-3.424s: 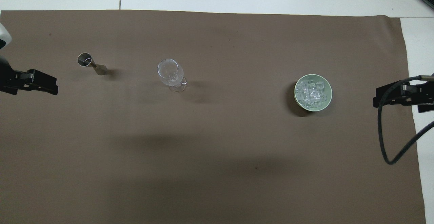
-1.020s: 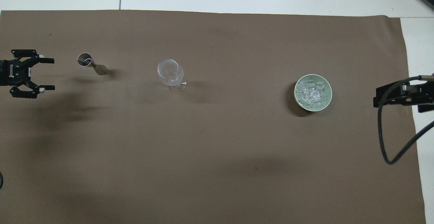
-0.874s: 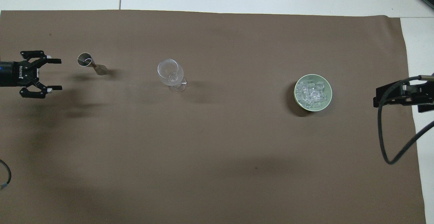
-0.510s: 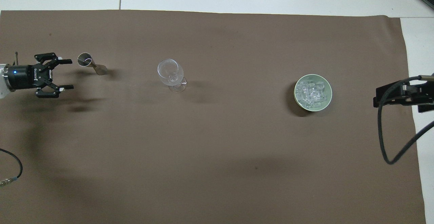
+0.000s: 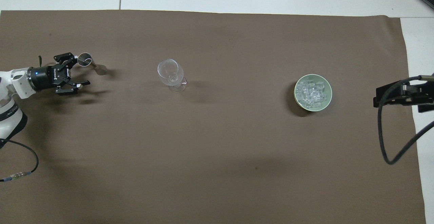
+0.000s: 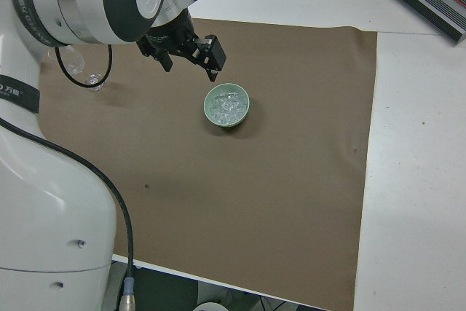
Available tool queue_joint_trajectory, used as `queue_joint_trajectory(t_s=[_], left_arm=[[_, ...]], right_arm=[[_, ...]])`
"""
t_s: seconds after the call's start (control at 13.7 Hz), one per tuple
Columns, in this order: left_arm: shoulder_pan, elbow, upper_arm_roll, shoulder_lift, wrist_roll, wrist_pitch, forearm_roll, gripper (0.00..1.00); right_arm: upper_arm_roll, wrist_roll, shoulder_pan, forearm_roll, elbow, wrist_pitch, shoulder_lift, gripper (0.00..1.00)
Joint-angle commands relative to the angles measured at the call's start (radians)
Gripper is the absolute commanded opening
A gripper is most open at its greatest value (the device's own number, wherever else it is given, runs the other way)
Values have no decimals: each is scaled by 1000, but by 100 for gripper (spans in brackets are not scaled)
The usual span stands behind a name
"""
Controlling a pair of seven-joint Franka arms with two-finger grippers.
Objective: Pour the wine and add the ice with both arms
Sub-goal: 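Reach the open left gripper toward the small metal cup, then close the left gripper on the metal cup and lift it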
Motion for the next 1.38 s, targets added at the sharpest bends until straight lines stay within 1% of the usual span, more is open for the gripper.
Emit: queue_joint_trajectory(t_s=[0.0, 0.15, 0.36, 0.66, 0.73, 0.87, 1.02, 1.09, 1.17, 1.24, 1.31], left_arm=[[22, 18, -28, 26, 51, 20, -34, 95], [23, 17, -58, 38, 73, 33, -49, 88], [22, 15, -59, 41, 76, 54, -66, 84], [28, 17, -66, 56, 77, 71, -71, 67], [34, 18, -77, 61, 77, 80, -71, 65], [37, 17, -82, 66, 77, 82, -79, 65], [37, 12, -80, 67, 79, 82, -79, 59], [37, 11, -80, 69, 77, 82, -79, 58], [37, 11, -80, 69, 79, 80, -79, 53], [39, 9, -80, 67, 79, 80, -77, 40], [40, 9, -80, 67, 79, 77, -79, 33]], right_arm=[[-1, -10, -12, 24, -20, 4, -18, 100], [-1, -10, -12, 24, -20, 4, -18, 100], [-1, -10, -12, 24, -20, 4, -18, 100], [-1, -10, -12, 24, -20, 4, -18, 100], [-1, -10, -12, 24, -20, 4, -18, 100], [-1, -10, -12, 24, -20, 4, -18, 100], [-1, -10, -12, 24, -20, 4, -18, 100], [-1, -10, -12, 24, -20, 4, -18, 100], [-1, -10, -12, 24, -20, 4, -18, 100], [-1, -10, -12, 24, -20, 4, -18, 100], [-1, -10, -12, 24, -20, 4, -18, 100]])
